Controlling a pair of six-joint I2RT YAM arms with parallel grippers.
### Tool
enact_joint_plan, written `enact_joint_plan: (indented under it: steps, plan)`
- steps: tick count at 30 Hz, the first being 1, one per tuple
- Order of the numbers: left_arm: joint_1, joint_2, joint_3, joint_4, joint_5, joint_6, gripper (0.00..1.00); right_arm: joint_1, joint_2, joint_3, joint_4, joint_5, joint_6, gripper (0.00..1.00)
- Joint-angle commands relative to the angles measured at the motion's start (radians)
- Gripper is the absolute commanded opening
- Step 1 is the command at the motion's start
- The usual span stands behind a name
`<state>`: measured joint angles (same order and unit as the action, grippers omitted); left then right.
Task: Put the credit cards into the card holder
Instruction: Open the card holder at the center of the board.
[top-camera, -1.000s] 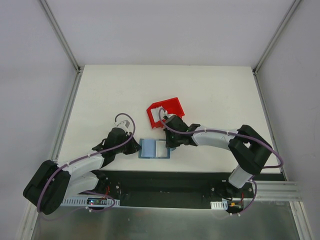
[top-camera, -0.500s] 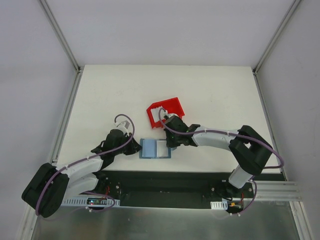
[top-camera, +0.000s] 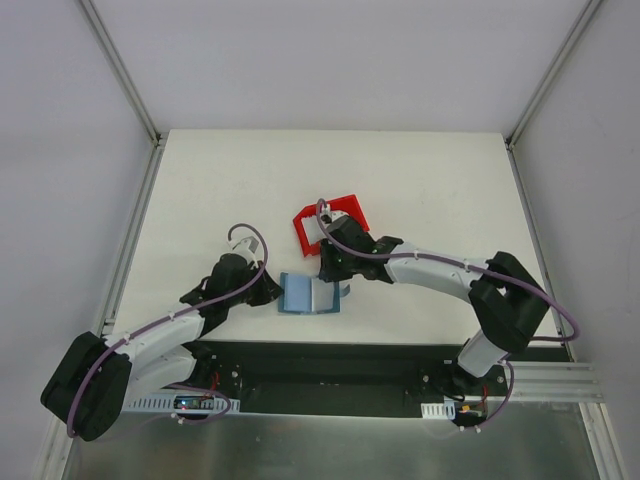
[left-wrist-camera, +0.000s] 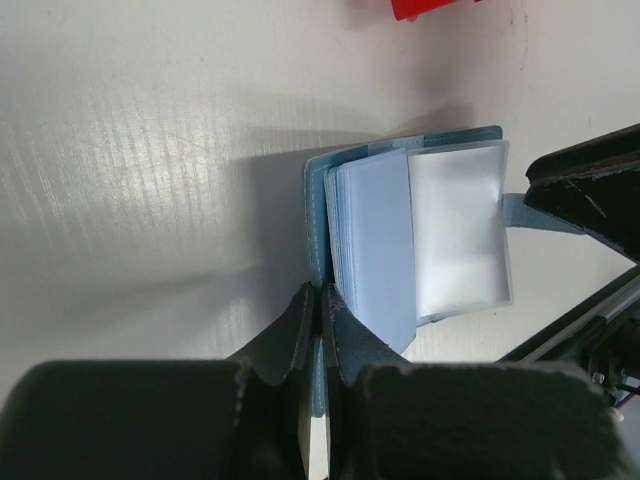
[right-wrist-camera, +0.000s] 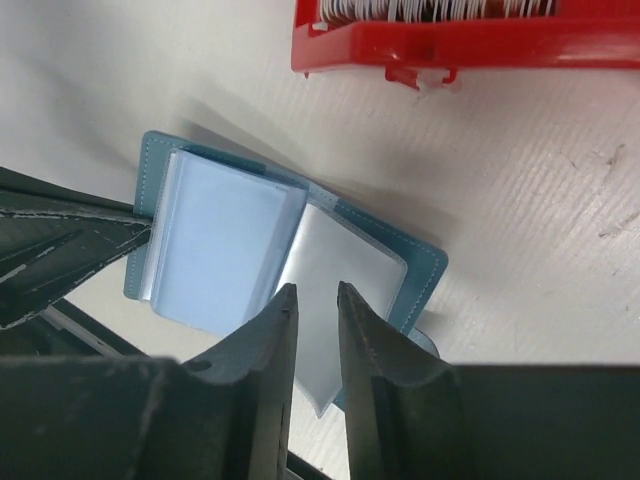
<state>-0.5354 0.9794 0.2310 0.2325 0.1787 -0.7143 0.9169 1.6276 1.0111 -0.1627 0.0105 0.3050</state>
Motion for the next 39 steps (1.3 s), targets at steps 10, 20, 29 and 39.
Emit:
enact_joint_plan:
  steps: [10,20,29,39]
  plan:
    - [-0.011,-0.001,0.065,-0.038,-0.028,-0.005,0.00,-0.067,-0.086,0.112,-0.037,-0.021,-0.033,0.47]
    - [-0.017,0.015,0.073,-0.036,-0.028,-0.007,0.00,-0.210,0.066,0.372,-0.173,-0.093,-0.112,0.75]
    - [-0.017,0.021,0.073,-0.035,-0.022,-0.004,0.00,-0.260,0.239,0.538,-0.248,-0.168,-0.138,0.81]
    - [-0.017,0.030,0.076,-0.036,-0.019,-0.004,0.00,-0.305,0.350,0.577,-0.210,-0.260,-0.133,0.87]
